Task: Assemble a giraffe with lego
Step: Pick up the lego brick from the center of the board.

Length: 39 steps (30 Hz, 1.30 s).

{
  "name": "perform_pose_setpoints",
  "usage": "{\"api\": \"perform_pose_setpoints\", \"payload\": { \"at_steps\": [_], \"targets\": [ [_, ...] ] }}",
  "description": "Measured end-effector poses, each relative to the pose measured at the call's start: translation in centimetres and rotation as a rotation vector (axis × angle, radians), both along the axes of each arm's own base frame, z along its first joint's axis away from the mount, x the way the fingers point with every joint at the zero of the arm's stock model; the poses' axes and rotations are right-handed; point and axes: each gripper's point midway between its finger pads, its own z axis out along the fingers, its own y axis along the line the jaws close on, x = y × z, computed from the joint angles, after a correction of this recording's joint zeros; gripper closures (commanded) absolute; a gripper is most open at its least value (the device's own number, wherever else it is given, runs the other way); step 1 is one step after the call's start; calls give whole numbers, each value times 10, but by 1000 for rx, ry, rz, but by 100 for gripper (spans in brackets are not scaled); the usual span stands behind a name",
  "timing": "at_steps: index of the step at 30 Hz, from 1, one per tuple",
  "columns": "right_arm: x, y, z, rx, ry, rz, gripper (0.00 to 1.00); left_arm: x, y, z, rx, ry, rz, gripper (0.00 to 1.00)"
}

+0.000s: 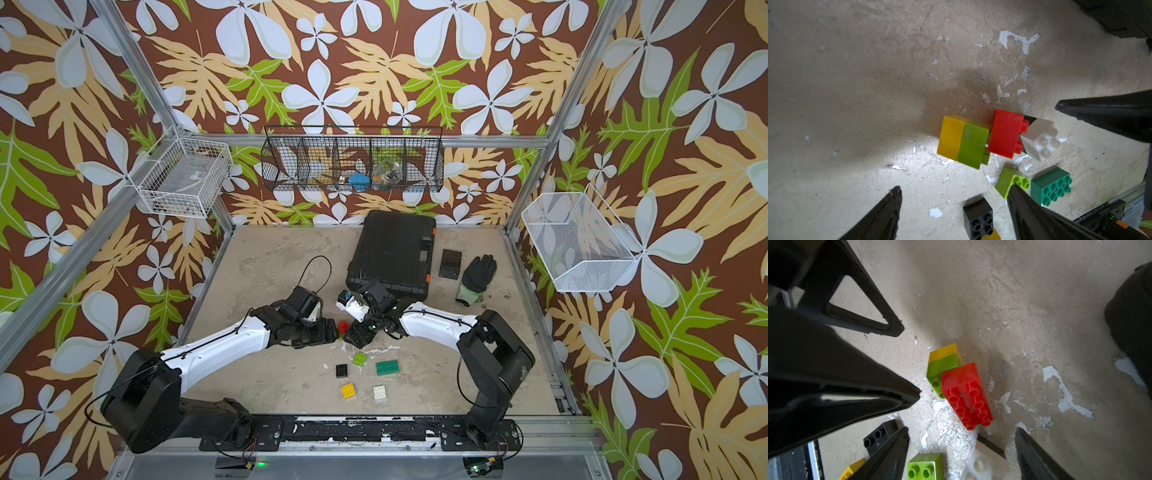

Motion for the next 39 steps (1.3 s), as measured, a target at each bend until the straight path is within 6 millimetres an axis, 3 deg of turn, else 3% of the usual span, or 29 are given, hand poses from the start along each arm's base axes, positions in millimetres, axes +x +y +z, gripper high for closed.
{"api": "perform_pose_setpoints", "payload": {
  "at_steps": [18,30,39],
  "targets": [
    [7,13,-21,3,13,26,34,14,3,-13,-36,27,1,24],
    [12,24,-26,26,26,46,63,15,-1,-19,-48,43,-30,26],
    [10,27,-25,39,20,72,73,17,4,-23,-60,50,-16,30]
  ]
}}
